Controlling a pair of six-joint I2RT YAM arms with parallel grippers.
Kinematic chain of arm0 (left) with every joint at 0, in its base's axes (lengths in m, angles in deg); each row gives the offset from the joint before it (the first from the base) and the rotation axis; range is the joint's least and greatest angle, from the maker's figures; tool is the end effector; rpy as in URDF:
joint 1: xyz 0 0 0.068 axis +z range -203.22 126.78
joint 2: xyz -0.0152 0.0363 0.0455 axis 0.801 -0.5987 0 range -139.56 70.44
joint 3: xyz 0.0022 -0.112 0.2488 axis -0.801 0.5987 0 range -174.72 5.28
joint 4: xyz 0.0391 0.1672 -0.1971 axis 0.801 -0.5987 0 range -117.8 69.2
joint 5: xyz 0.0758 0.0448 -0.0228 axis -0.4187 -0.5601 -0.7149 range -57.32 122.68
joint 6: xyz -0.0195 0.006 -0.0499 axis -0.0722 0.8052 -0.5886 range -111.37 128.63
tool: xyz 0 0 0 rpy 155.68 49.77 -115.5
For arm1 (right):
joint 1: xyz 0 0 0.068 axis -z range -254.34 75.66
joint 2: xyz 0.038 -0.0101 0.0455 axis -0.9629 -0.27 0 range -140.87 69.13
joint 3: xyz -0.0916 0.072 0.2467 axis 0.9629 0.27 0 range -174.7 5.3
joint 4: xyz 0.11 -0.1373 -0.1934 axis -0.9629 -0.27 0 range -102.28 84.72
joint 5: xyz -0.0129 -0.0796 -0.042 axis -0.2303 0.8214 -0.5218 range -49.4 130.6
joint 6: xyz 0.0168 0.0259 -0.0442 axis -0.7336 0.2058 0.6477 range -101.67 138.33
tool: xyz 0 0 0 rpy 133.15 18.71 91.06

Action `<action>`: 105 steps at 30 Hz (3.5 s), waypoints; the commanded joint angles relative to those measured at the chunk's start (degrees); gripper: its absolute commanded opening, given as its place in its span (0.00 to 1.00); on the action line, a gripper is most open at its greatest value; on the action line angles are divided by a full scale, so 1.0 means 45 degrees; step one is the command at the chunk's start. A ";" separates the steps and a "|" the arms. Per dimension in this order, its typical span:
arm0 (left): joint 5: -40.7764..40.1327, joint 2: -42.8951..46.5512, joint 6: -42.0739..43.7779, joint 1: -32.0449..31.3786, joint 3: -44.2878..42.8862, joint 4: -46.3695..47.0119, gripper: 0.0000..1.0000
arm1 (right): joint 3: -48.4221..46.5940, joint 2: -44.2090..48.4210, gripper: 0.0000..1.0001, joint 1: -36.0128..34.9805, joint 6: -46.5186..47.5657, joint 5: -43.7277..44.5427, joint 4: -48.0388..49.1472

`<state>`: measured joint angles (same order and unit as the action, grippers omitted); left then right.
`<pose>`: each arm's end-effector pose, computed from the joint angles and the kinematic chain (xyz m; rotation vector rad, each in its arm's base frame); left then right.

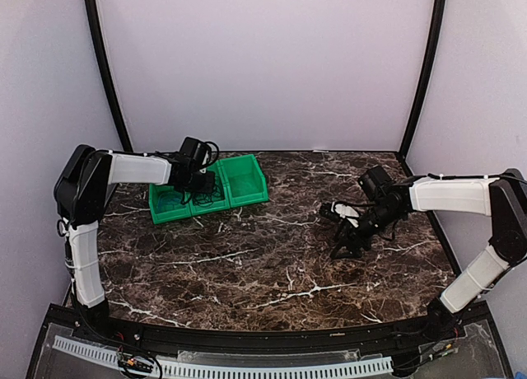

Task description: Untangle the cables

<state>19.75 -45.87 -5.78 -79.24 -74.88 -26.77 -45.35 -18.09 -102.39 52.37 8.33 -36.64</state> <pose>0.4087 -0.1906 0.1812 0.1166 2.2827 -0.1074 0.2371 0.1479 0.1830 -1.4883 2.1838 0.7353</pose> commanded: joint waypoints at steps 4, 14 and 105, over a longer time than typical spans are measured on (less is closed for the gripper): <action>0.0602 0.0478 -0.0248 0.0021 -0.0201 -0.0705 0.00 | -0.0130 -0.0071 0.72 0.0005 0.0143 -0.0003 -0.0057; 0.0518 0.2838 -0.0477 0.0021 0.0165 -0.1418 0.39 | -0.0150 -0.0109 0.72 0.0018 0.0169 -0.0006 -0.0086; -0.1390 0.9576 -0.7455 -0.2574 0.9870 -0.1812 0.46 | -0.2550 0.0213 0.73 0.1071 -0.0678 0.0913 -0.0514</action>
<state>10.31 -5.50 -36.51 -89.91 -33.95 -36.04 -53.68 -15.55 -99.92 51.93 9.53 -39.94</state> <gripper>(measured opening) 0.363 0.728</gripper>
